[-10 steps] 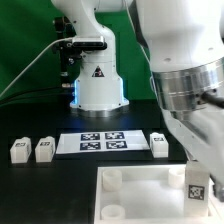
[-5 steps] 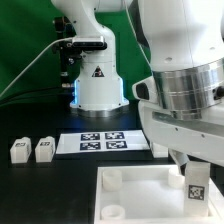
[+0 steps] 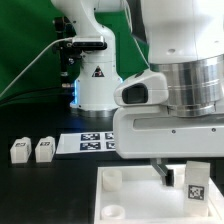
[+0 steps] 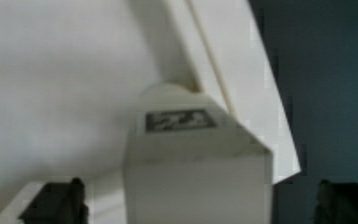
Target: Assemble one leg
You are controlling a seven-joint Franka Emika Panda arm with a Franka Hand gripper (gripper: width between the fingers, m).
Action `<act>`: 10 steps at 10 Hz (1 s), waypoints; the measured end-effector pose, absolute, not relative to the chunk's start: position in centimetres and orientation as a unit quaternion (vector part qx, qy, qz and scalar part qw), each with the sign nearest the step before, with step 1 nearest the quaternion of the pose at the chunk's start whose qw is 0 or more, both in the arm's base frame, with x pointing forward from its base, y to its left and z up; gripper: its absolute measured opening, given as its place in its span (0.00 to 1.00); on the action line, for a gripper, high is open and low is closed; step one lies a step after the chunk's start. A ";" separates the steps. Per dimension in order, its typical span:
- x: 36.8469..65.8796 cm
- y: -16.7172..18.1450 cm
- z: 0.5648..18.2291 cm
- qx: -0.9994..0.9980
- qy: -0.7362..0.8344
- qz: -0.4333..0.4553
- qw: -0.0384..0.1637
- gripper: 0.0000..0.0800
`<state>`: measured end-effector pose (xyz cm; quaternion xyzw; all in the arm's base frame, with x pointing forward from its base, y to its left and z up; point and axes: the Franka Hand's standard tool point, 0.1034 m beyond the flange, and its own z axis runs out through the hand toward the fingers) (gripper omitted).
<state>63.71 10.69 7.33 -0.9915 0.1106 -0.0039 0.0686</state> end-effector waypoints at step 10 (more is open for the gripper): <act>63.2 10.1 7.0 -0.854 0.516 0.033 0.064 0.36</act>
Offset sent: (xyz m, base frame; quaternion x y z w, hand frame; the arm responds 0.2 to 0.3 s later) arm 0.0000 0.0000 0.0000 0.0000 0.0000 0.0000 1.0000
